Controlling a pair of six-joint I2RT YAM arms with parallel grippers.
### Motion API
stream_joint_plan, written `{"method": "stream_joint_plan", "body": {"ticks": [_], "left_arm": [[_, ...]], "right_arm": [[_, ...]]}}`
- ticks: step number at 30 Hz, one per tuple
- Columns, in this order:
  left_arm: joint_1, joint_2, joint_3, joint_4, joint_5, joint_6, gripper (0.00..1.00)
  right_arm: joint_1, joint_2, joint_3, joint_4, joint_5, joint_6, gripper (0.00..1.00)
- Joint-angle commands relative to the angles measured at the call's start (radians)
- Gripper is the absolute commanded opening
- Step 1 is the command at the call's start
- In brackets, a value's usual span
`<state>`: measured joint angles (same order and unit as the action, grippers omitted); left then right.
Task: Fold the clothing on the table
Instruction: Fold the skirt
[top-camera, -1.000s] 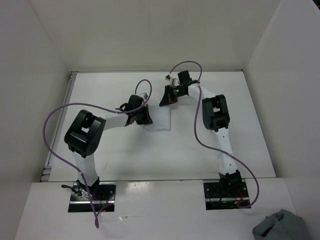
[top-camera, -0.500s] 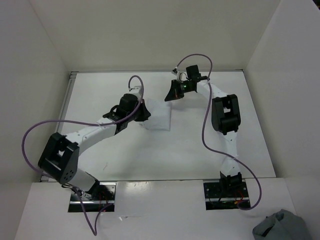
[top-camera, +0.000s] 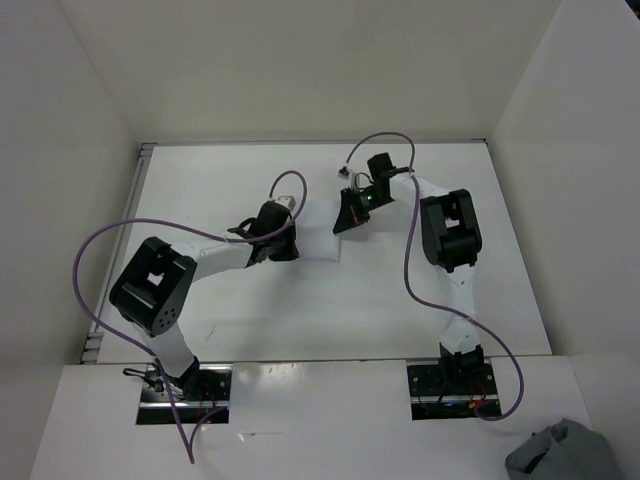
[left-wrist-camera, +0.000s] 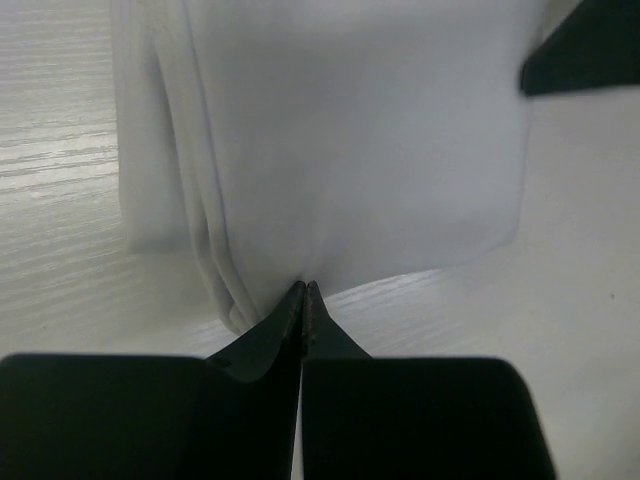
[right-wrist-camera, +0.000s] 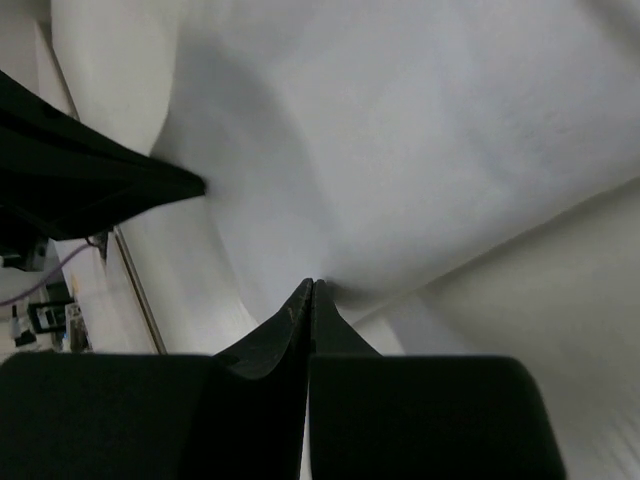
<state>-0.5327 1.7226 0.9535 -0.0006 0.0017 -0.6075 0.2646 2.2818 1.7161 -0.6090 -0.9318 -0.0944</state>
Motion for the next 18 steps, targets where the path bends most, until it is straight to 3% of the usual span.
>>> {"method": "stream_joint_plan", "body": {"ticks": [1, 4, 13, 18], "left_arm": [[-0.003, 0.014, 0.014, -0.009, -0.065, -0.015, 0.00], [-0.003, 0.043, 0.024, -0.009, -0.074, -0.024, 0.00], [0.030, 0.055, 0.024, 0.019, -0.055, -0.043, 0.00], [0.048, 0.046, 0.024, 0.019, -0.075, -0.052, 0.00]], "right_arm": [[0.059, -0.061, -0.049, -0.070, -0.027, -0.114, 0.00], [0.109, -0.061, -0.049, -0.133, -0.038, -0.172, 0.00], [0.162, -0.024, -0.078, -0.113, -0.079, -0.172, 0.00], [0.193, 0.042, -0.078, -0.101, 0.004, -0.137, 0.00]]}}
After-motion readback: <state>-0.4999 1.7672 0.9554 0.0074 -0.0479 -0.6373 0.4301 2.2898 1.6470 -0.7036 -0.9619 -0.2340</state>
